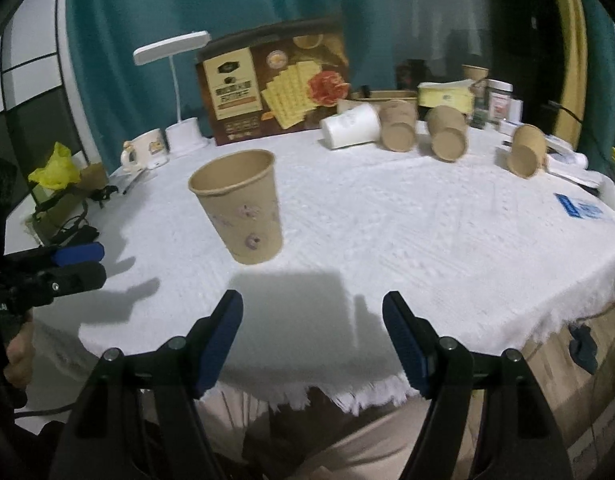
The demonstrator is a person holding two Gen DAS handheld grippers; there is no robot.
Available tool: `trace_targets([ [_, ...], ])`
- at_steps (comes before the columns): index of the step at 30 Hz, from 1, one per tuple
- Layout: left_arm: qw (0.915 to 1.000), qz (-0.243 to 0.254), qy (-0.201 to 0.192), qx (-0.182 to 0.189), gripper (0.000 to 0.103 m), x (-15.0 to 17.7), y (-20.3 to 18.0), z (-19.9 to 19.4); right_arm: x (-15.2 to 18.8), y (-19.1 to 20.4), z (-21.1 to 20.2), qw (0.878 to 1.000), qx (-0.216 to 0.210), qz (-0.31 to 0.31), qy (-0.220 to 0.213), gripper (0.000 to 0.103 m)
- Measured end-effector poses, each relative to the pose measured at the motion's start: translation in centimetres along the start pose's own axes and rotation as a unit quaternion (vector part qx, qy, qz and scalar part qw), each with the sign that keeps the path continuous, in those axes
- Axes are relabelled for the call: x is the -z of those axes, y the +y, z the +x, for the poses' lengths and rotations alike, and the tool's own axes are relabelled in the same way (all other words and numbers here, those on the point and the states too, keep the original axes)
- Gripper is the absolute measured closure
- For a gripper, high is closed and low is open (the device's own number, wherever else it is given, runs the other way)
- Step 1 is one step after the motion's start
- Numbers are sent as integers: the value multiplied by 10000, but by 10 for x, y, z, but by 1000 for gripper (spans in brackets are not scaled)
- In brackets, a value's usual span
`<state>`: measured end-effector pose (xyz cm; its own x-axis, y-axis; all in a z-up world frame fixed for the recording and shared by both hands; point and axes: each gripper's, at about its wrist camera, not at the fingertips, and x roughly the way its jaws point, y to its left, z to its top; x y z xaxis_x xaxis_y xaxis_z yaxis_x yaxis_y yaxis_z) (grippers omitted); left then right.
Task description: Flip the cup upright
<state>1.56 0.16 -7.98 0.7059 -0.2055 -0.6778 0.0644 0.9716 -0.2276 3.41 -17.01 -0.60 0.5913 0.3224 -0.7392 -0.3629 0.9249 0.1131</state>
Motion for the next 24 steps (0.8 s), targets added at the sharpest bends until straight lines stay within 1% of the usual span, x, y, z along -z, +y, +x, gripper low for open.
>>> trace_targets([
  [4, 9999, 127, -99, -10, 24, -3, -10, -5, 4, -8, -20, 9997, 188, 166, -48, 33],
  [8, 9991, 312, -279, -49, 24, -8, -21, -13, 2, -14, -37, 9990, 332, 260, -140, 33],
  [15, 9966, 603, -549, -67, 24, -19, -37, -27, -15, -21, -73, 9970, 516, 299, -499, 33],
  [18, 9932, 826, -801, -179, 24, -25, -41, -39, -25, -21, -86, 9958, 602, 254, -643, 33],
  [24, 9848, 1092, -1316, -312, 24, -40, -50, -64, -45, -13, -119, 9910, 799, 36, -1074, 32],
])
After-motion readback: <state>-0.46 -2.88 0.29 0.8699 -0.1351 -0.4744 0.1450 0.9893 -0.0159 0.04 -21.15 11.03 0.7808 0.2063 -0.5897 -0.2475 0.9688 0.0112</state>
